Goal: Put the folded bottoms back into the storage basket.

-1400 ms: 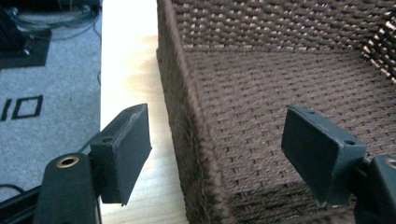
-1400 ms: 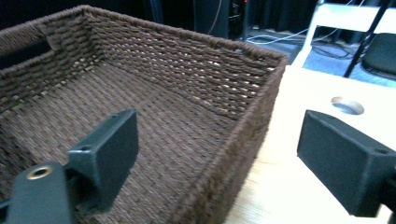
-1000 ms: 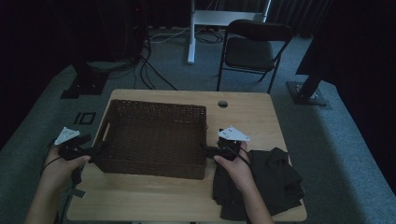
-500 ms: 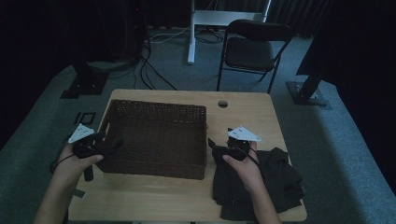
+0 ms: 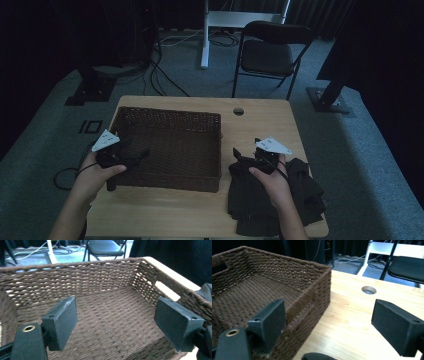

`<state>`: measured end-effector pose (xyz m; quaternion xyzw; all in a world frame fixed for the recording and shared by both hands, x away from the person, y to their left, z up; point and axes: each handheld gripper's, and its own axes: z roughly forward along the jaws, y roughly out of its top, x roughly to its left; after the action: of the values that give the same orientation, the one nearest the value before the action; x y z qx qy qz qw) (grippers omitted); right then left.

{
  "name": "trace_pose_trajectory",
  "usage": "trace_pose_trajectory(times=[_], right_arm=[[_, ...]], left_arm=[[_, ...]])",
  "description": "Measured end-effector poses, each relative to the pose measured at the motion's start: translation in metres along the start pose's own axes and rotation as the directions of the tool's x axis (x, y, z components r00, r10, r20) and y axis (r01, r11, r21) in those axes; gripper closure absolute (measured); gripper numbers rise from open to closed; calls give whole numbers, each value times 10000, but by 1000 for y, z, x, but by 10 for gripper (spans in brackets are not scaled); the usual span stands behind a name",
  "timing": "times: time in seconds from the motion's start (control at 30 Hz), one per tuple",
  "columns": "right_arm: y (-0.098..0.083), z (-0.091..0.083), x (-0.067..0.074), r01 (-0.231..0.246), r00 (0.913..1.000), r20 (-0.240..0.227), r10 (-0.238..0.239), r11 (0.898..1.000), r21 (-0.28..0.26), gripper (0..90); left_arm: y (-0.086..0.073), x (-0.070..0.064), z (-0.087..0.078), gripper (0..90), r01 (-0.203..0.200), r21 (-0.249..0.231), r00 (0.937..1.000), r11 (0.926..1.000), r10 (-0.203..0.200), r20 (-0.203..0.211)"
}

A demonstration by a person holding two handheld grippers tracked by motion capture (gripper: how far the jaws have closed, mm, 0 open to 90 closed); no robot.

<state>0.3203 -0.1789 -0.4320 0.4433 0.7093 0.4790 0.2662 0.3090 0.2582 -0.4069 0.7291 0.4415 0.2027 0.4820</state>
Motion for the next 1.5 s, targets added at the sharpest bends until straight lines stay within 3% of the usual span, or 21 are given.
trace_pose_trajectory(times=[0.27, 0.47, 0.97, 1.17, 1.5], right_arm=[[-6, -14, -13, -47, 9997, 230, 44, 9999, 128, 120], [-14, -24, -24, -170, 9990, 426, 165, 9998, 117, 120], [-36, -42, -43, -334, 9967, 745, 316, 9992, 237, 120], [-45, -50, -52, -483, 9946, 929, 457, 9985, 257, 120], [-58, -62, -65, -484, 9924, 1145, 455, 9986, 227, 120]], left_arm=[[7, -25, 11, 194, -506, 29, 9973, 9987, 503, 534], [11, -45, 23, 194, -843, 33, 9913, 9964, 835, 1013], [16, -96, 51, 194, -1398, -21, 9679, 9902, 1372, 2105], [13, -122, 67, 194, -1421, -42, 9604, 9898, 1389, 2414], [8, -150, 84, 194, -1671, -9, 9455, 9859, 1606, 2831]])
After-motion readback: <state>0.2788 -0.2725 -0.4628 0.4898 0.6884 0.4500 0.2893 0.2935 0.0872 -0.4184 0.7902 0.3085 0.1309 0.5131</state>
